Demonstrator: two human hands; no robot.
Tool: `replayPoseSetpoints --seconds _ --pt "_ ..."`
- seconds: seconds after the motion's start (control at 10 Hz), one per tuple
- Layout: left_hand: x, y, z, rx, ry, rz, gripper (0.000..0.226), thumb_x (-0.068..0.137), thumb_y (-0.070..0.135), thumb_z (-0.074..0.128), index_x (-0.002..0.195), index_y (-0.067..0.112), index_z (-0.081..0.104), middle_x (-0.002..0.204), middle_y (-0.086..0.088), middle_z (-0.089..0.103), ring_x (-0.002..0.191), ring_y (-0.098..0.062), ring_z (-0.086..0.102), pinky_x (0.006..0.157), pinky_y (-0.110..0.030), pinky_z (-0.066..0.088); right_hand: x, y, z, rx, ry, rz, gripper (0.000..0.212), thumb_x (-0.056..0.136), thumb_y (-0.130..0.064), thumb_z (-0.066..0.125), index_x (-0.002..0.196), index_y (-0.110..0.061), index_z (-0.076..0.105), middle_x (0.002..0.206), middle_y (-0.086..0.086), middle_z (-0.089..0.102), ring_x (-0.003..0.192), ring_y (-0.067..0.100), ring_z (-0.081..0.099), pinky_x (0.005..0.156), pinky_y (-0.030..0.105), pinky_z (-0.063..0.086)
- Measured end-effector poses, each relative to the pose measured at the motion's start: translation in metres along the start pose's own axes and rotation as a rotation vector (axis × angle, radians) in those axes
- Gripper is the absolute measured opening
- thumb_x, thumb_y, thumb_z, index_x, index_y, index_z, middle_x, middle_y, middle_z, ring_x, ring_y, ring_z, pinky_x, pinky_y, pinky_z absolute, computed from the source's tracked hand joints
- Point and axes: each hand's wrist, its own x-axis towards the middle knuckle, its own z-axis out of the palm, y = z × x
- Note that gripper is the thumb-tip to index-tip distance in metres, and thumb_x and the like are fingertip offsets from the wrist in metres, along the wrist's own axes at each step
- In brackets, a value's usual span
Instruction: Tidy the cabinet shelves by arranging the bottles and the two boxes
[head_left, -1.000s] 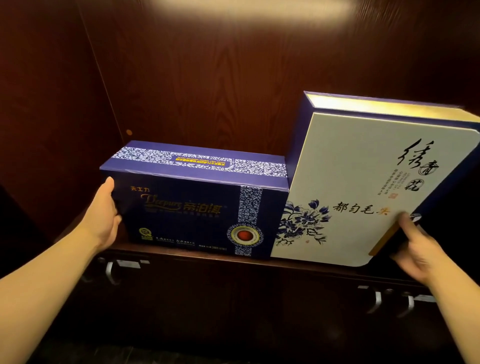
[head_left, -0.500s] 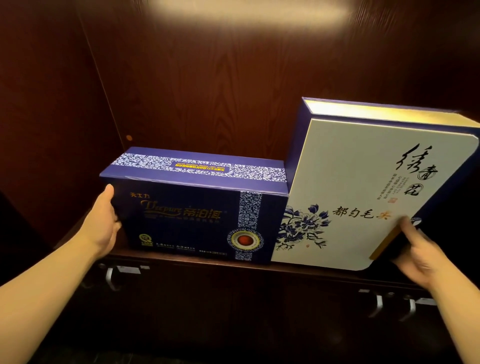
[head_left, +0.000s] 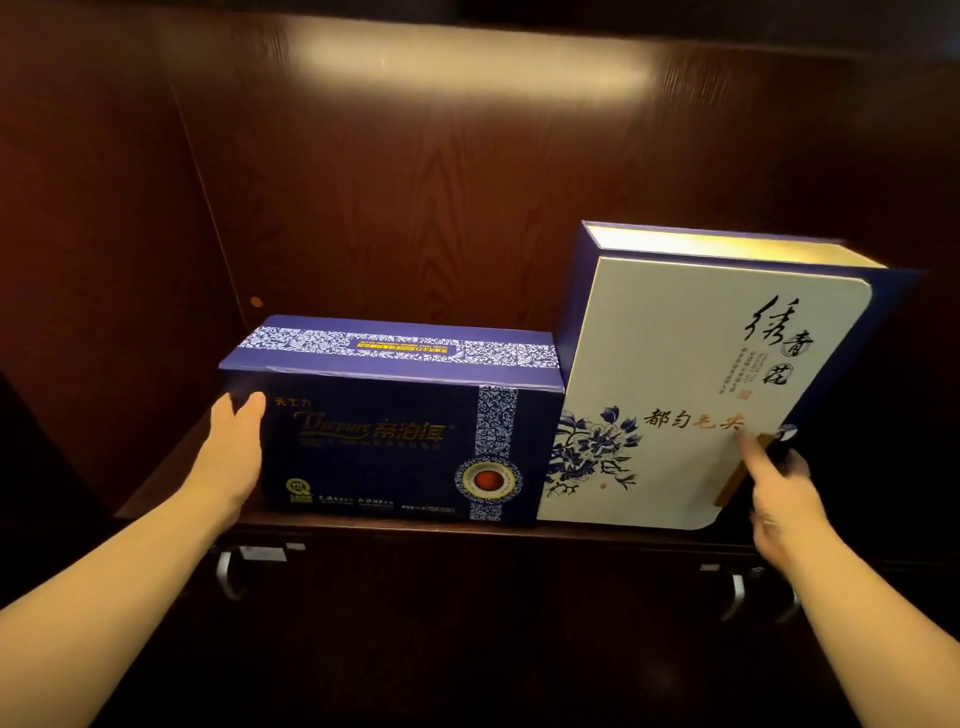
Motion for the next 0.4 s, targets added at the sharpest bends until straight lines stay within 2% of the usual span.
replayPoseSetpoints --seconds 0.1,0.2,0.3,0.4 --pt "-0.005 0.008 0.001 0.092 0.016 0.036 0.093 0.075 0.074 0.042 0.157 0.035 0.019 0.155 -0.009 0.043 0.136 -0.033 0.044 0.101 -0.047 0.036 -0.014 0.003 0.002 -0.056 0.008 -0.067 0.055 0.087 -0.045 0.071 0.138 -0.034 0.055 0.132 -0.008 0.064 0.122 0.015 0.058 0.105 0.039 0.043" --pt "-0.011 0.013 0.001 0.157 0.003 0.070 0.094 0.078 0.072 0.040 0.159 0.030 0.015 0.160 -0.009 0.038 0.142 -0.035 0.039 0.111 -0.051 0.033 -0.034 0.004 0.008 -0.143 0.007 -0.067 0.078 0.081 -0.052 0.070 0.150 -0.029 0.042 0.147 -0.002 0.054 0.132 0.021 0.051 0.112 0.049 0.038" --pt "-0.015 0.014 0.002 0.201 0.003 0.077 0.085 0.094 0.062 0.040 0.161 0.025 0.004 0.166 -0.010 0.026 0.148 -0.035 0.029 0.117 -0.051 0.024 -0.055 0.001 0.022 -0.145 -0.044 -0.090 0.074 0.086 -0.049 0.069 0.150 -0.024 0.042 0.147 -0.001 0.053 0.135 0.022 0.049 0.114 0.047 0.036" --pt "-0.032 0.025 0.003 0.210 -0.023 0.104 0.079 0.100 0.054 0.041 0.161 0.023 0.001 0.168 -0.011 0.020 0.150 -0.034 0.025 0.117 -0.051 0.024 -0.076 -0.004 0.042 -0.235 -0.063 -0.048 0.090 0.087 -0.055 0.068 0.158 -0.024 0.023 0.163 0.002 0.030 0.147 0.024 0.029 0.112 0.039 0.026"
